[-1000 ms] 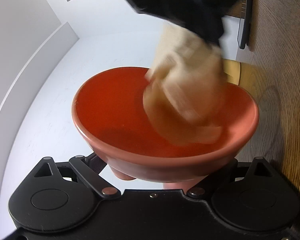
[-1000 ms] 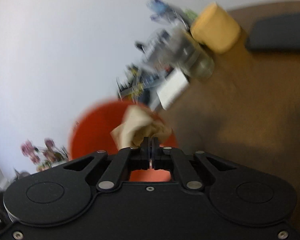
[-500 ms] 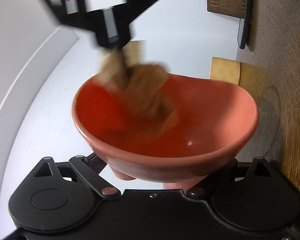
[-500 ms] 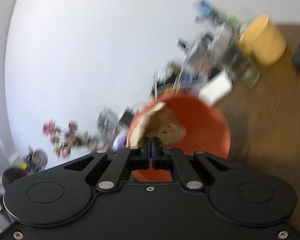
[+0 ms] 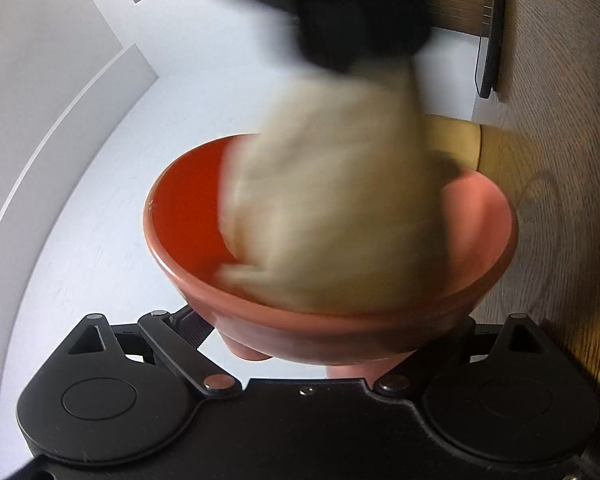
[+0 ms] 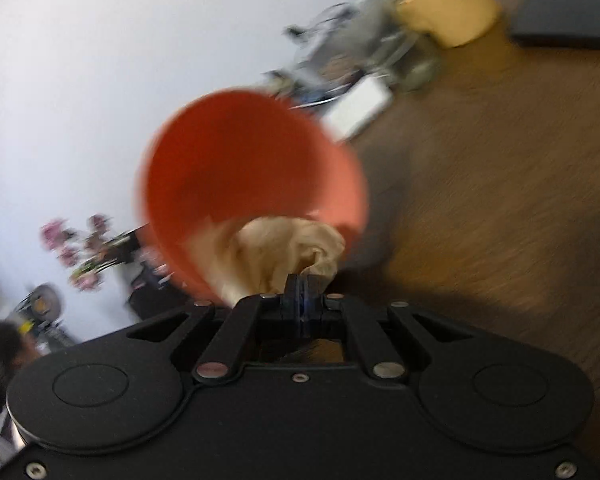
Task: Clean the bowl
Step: 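Wipe the towel back and forth inside the bowl with the right gripper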
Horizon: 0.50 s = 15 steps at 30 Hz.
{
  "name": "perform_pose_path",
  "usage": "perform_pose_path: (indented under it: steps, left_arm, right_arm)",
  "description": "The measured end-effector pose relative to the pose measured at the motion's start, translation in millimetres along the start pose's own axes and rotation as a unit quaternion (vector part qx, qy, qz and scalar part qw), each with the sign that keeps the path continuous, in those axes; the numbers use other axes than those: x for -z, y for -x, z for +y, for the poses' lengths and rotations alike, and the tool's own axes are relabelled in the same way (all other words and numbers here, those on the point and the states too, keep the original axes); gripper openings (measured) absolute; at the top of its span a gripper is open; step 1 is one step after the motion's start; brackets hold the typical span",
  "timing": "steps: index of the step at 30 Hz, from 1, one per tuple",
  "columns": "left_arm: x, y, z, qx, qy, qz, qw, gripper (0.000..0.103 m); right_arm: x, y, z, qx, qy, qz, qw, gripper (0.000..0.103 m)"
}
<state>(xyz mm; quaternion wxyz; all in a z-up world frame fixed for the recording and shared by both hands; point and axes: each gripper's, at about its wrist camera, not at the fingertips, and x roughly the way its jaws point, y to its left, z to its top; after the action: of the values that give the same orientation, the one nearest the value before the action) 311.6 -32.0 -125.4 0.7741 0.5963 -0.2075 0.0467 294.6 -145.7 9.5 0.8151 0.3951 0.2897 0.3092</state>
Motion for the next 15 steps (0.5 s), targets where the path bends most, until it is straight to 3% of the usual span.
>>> perform_pose_path:
  steps: [3,8,12,15]
  left_arm:
    - [0,0,0,0.000,0.000,0.000,1.0000,0.092]
    - [0,0,0,0.000,0.000,0.000,1.0000,0.092]
    - [0,0,0,0.000,0.000,0.000,1.0000,0.092]
    - [0,-4,-1,0.000,0.000,0.000,1.0000,0.092]
  right_arm:
    - [-12,5,22,-0.019,0.025,-0.033,0.999,0.002]
    - [-36,19,27,0.026,0.063,-0.120,0.990,0.002]
    - [-43,18,2,0.053,0.027,-0.107,0.992,0.002]
    - [-33,15,-21,0.068,0.014,-0.074,0.995,0.002]
